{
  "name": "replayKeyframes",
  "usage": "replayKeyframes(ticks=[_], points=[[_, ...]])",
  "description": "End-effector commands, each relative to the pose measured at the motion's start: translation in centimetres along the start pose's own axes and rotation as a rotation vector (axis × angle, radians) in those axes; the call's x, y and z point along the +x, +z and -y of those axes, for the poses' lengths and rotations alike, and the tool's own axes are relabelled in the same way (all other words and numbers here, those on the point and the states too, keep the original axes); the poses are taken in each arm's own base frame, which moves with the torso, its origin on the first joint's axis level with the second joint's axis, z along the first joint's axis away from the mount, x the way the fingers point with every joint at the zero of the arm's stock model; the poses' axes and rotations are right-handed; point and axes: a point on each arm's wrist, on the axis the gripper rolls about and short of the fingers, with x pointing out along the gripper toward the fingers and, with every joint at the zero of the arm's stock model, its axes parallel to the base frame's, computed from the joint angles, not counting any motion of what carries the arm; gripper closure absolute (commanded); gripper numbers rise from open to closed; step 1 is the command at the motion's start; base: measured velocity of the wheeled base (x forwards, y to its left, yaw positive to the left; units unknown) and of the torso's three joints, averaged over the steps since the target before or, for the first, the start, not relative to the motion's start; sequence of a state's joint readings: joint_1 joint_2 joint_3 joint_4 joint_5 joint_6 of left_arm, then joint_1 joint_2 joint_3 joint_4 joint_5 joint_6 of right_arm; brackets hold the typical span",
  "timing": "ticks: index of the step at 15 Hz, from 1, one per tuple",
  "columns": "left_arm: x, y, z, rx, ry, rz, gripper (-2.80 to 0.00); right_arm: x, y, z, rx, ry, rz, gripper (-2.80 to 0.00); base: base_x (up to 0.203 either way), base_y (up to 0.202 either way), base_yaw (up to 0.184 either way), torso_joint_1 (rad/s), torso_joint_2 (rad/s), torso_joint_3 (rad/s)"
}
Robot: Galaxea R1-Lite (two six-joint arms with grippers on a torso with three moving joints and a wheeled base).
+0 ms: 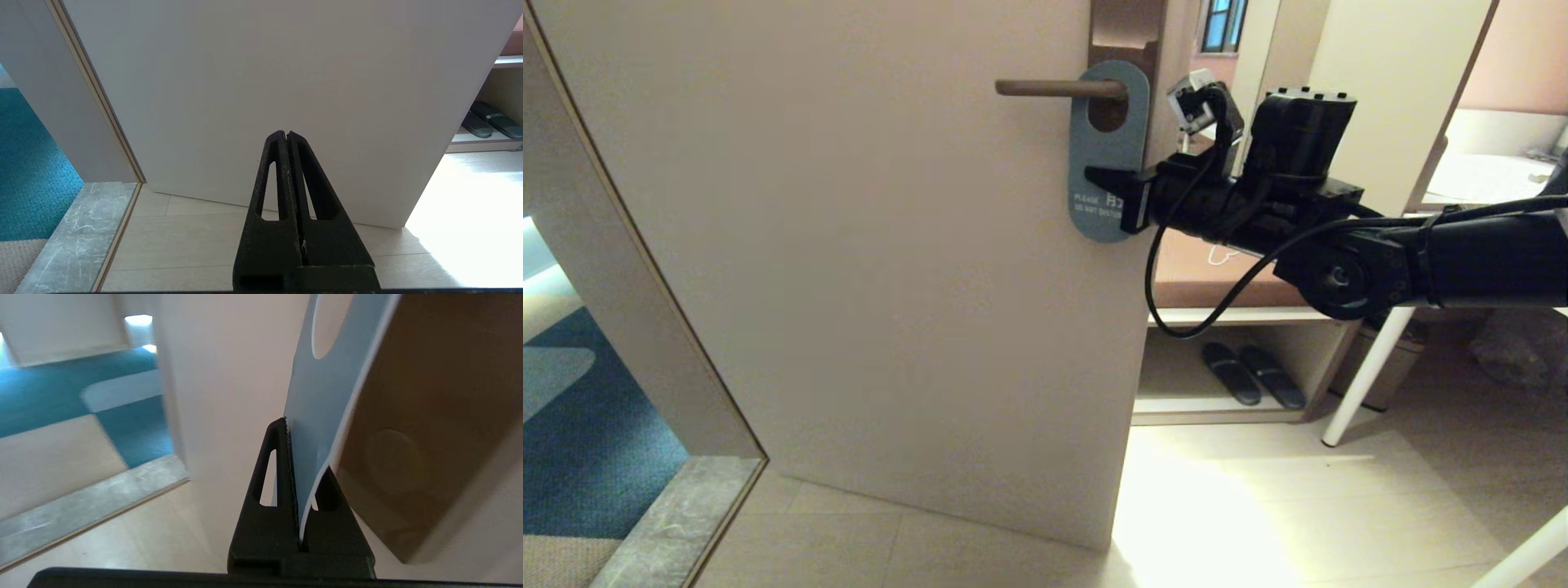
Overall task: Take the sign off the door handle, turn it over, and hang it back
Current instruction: Take down the sign
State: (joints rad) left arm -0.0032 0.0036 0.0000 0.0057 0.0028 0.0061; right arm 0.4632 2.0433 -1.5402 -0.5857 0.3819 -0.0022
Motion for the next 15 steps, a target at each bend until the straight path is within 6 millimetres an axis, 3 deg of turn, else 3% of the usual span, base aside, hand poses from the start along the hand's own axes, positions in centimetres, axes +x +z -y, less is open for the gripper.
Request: replayKeyframes(ticks=[1, 8, 15], points=[[0.0, 0.0, 0.0, 0.0, 0.0, 0.0, 0.0, -0.2, -0.1, -0.1, -0.006, -0.032, -0.006, 0.0, 0.0, 0.0, 0.0, 0.0, 0.0, 0.0], [0.0, 0.0, 0.0, 0.0, 0.0, 0.0, 0.0, 0.0, -0.4, -0.3, -0.084, -0.043, -0.015, 0.0, 0.0, 0.0, 0.0, 0.0, 0.0, 0.0], [0.0, 0.0, 0.0, 0.0, 0.0, 0.001, 0.0, 1.7, -0.2, -2.9, -0.098, -0.021, 0.008, 0.0, 0.0, 0.0, 0.0, 0.0, 0.0, 0.0]])
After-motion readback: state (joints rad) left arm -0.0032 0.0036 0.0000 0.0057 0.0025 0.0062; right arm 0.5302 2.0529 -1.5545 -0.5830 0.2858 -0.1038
